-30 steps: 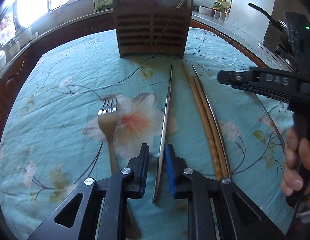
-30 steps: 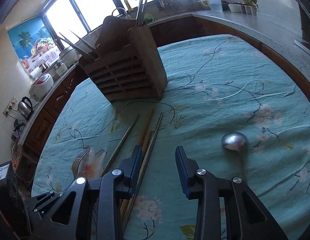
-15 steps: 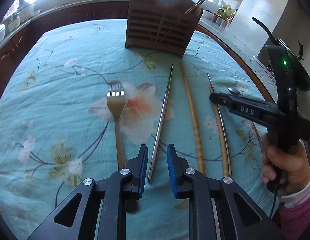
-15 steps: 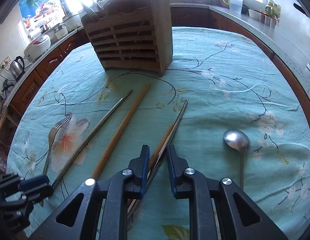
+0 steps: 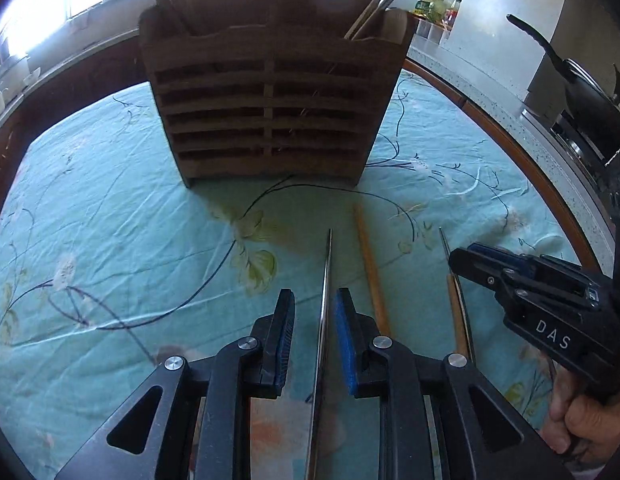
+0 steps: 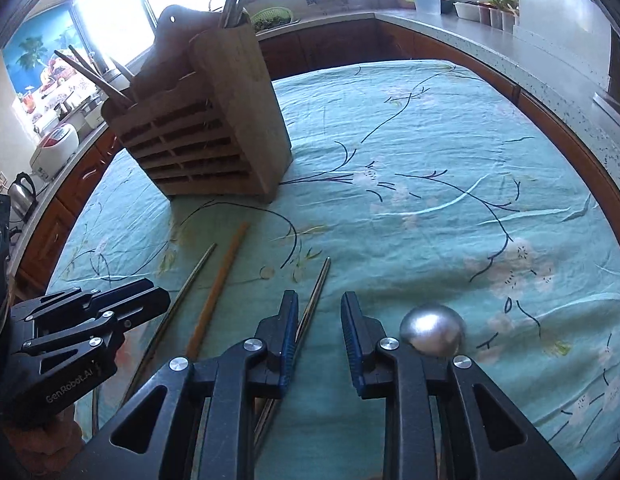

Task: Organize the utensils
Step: 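Grasp a metal chopstick with the left tool while the right tool grasps a bamboo chopstick, then lift both held chopsticks up over the wooden holder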

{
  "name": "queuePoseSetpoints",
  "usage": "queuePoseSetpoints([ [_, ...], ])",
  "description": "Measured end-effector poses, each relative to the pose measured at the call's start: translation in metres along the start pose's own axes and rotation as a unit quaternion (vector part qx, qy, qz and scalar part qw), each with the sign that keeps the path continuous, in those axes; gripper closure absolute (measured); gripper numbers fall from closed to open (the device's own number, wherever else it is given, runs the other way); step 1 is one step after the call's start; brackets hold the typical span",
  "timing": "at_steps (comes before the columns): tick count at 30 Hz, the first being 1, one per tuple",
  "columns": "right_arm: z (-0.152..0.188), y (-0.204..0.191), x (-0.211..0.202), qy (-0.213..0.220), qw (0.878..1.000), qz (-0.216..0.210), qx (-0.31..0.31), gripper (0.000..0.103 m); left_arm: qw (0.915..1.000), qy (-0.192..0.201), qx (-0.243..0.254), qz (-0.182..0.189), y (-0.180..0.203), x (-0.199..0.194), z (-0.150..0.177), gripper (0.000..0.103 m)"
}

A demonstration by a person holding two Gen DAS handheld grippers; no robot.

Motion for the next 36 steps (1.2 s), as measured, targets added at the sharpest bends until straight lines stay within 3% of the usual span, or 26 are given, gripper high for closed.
queuePoseSetpoints([
  [2, -0.003, 0.000, 0.007, -0.003, 1.000, 0.002, -0.003, 0.082, 1.0000, -0.003, 0.002, 0.007, -0.002, 0.014, -0.007, 0.083],
  [7, -0.006, -0.009, 0.014, -0.008, 1.000, -0.004, -0.021, 0.094, 0.9997, -0.009, 0.001, -0.022, -0.013, 0.023, -0.010, 0.095],
  [13, -0.005, -0.011, 0.013, -0.016, 1.000, -0.011, -0.023, 0.093, 0.9996, -0.023, -0.015, 0.000, -0.028, 0.022, -0.006, 0.095],
  [19, -0.011, -0.017, 0.021, -0.017, 0.999, -0.005, -0.038, 0.093, 0.9996, -0.020, 0.000, -0.017, -0.020, 0.038, -0.027, 0.094],
  [24, -0.009, -0.019, 0.019, -0.010, 0.999, 0.003, -0.045, 0.097, 0.9998, -0.008, -0.002, -0.016, -0.017, 0.041, -0.027, 0.100],
  [27, -0.010, -0.018, 0.013, -0.013, 0.999, -0.026, -0.019, 0.099, 0.9997, 0.001, -0.023, 0.003, -0.024, 0.030, -0.023, 0.100],
  [36, -0.016, -0.030, -0.072, 0.056, 0.994, -0.096, -0.003, 0.099, 0.9931, 0.098, -0.056, 0.032, -0.032, -0.061, -0.010, 0.100],
])
Point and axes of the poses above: each gripper's, at about its wrist camera, not at the fingertips, and x roughly the way its jaws point, y to its right, z to its underside, the point moved 3 cm from there along x, roughly the way its jaws point, and after that the axes turned 13 degrees about x, right-handed, at the moved point
